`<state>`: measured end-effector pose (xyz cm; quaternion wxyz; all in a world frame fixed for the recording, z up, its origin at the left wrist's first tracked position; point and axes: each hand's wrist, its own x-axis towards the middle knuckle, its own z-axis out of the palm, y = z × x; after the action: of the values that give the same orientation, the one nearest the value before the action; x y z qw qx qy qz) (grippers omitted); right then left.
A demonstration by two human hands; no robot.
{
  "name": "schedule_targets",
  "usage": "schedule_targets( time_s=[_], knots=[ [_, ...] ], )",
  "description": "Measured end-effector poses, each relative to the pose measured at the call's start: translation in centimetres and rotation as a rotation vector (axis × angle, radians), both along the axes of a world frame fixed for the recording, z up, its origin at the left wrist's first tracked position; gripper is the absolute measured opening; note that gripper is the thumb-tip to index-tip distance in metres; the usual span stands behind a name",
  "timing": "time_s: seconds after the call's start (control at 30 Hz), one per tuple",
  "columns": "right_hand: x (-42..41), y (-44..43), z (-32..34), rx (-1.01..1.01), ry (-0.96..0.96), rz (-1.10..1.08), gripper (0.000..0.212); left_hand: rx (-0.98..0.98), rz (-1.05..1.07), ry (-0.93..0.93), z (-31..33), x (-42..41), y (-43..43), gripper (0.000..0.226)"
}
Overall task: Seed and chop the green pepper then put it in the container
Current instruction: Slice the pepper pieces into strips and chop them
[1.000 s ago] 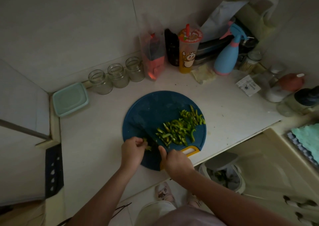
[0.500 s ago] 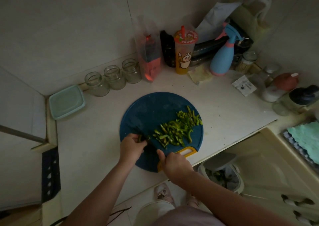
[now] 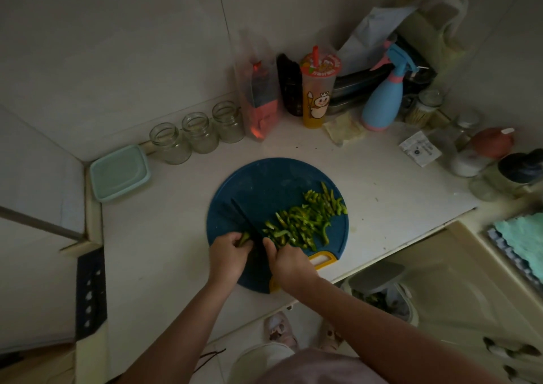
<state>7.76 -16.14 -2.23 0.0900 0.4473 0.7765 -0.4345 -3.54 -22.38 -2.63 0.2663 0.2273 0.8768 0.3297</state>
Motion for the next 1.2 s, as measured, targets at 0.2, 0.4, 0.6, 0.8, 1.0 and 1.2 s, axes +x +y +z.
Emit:
schedule_targets(
  time_s=[0.2, 0.4, 0.6, 0.8, 1.0, 1.2],
  knots=[
    [1.9, 1.6, 0.9, -0.115, 0.097, -0.127, 0.059, 0.024, 0.050, -0.115, 0.0, -0.3, 0.0, 0.028],
    [2.9, -1.0, 0.7, -0.056, 0.124, -0.030, 0.084, 0.045, 0.203, -0.190, 0.1, -0.8, 0.0, 0.016],
    [3.1, -2.0, -0.8, -0.020, 0.129, -0.016, 0.059, 0.027, 0.207, -0.141, -0.1, -0.7, 0.1, 0.019],
    [3.4, -2.1, -0.6, -0.022, 0.089, 0.020, 0.055, 0.007, 0.212, -0.128, -0.1, -0.1, 0.2, 0.027],
    [2.8, -2.7, 0.2, 0.028, 0.022, 0.000, 0.057, -0.002, 0.229, -0.193, -0.1, -0.1, 0.2, 0.016],
    [2.7, -2.5, 0.2, 0.049, -0.006, 0.035, 0.058, 0.002, 0.259, -0.236, -0.3, -0.2, 0.3, 0.016]
  ],
)
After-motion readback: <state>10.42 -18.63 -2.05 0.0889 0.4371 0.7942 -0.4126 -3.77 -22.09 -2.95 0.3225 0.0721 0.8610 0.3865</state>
